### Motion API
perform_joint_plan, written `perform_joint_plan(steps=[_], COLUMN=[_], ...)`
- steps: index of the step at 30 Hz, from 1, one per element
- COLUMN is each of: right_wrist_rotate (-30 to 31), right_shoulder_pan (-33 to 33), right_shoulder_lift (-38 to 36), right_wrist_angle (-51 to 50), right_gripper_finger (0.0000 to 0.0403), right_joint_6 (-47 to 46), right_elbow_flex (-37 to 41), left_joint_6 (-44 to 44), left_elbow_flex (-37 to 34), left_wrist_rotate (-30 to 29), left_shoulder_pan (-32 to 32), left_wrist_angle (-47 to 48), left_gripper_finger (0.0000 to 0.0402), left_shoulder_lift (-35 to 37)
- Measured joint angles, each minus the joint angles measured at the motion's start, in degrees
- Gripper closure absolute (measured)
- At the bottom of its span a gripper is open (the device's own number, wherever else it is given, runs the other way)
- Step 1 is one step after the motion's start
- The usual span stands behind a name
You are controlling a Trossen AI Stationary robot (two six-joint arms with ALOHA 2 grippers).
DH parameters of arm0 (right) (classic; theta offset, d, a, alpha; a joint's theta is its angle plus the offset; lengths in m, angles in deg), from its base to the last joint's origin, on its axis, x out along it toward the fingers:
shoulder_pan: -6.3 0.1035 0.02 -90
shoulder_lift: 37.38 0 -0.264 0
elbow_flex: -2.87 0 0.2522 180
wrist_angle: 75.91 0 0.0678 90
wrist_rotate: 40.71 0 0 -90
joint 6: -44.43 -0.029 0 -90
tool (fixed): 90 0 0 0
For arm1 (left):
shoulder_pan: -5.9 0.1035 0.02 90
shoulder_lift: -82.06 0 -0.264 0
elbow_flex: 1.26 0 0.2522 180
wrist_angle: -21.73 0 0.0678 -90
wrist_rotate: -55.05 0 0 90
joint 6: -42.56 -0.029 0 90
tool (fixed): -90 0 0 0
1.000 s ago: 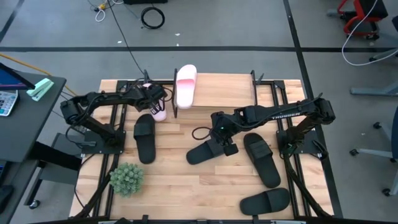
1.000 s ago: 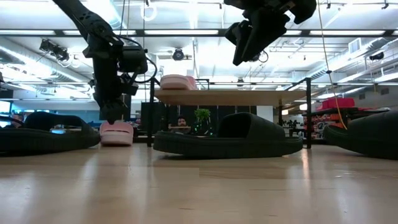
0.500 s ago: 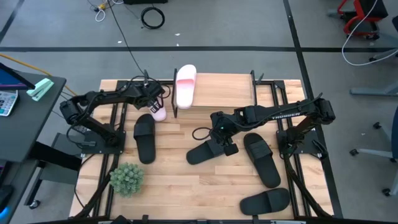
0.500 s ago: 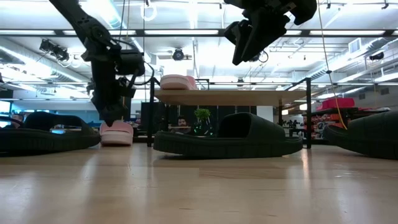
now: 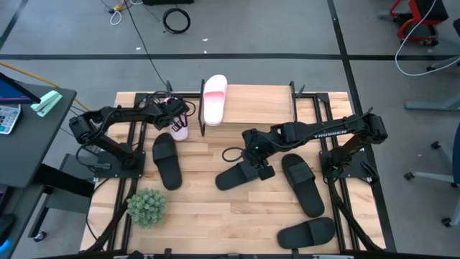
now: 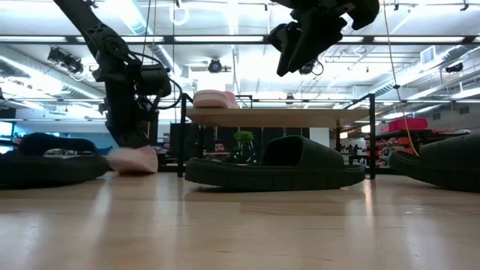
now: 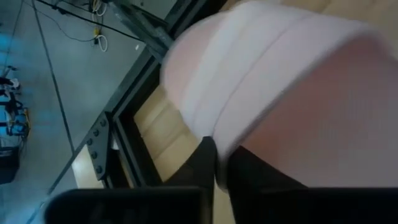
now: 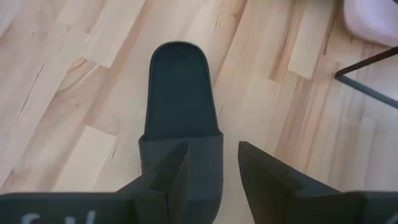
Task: Pick and place slides into the shelf
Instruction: Put the pink slides on the shelf
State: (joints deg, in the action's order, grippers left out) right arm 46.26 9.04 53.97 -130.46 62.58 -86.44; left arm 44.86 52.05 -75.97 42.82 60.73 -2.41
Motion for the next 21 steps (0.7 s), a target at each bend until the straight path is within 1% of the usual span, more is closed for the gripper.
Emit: perform_joint_plan(steps=[5,10,13,15,19,21], right_wrist_rotate=[0.0,0.0,0.0,0.0,-0.02,-0.02], right_shoulder_pan=[0.0,0.02,0.02,0.02,0.07,0.07], right_shoulder_lift=[0.0,0.0,0.0,0.0,0.0,0.0], right_wrist_angle=[1.24,2.11,2.14,2.12,1.98,1.47], right_gripper_finger=[0.0258,0.0258,0.0258,0.0258,0.0258,0.0258], right_joint_6=[0.0,-0.11,-0.71,-1.85,-5.35,-6.9], right_elbow_flex=[0.0,0.0,0.0,0.0,0.0,0.0], left_joint_6=[0.15,3.04,7.53,11.55,18.47,21.14], left_elbow_flex=[0.31,5.35,10.54,14.7,24.75,30.29], left_wrist_rotate=[0.16,0.05,-0.68,-1.68,-3.38,-3.89], left_shoulder_pan=[-2.12,-5.79,-8.36,-10.46,-15.36,-18.36], left_wrist_angle=[1.63,10.47,18.83,26.3,41.52,47.24], left_gripper_finger=[0.0387,0.0387,0.0387,0.0387,0.0387,0.0387], left_shoulder_lift=[1.13,5.06,8.23,9.96,12.38,12.75])
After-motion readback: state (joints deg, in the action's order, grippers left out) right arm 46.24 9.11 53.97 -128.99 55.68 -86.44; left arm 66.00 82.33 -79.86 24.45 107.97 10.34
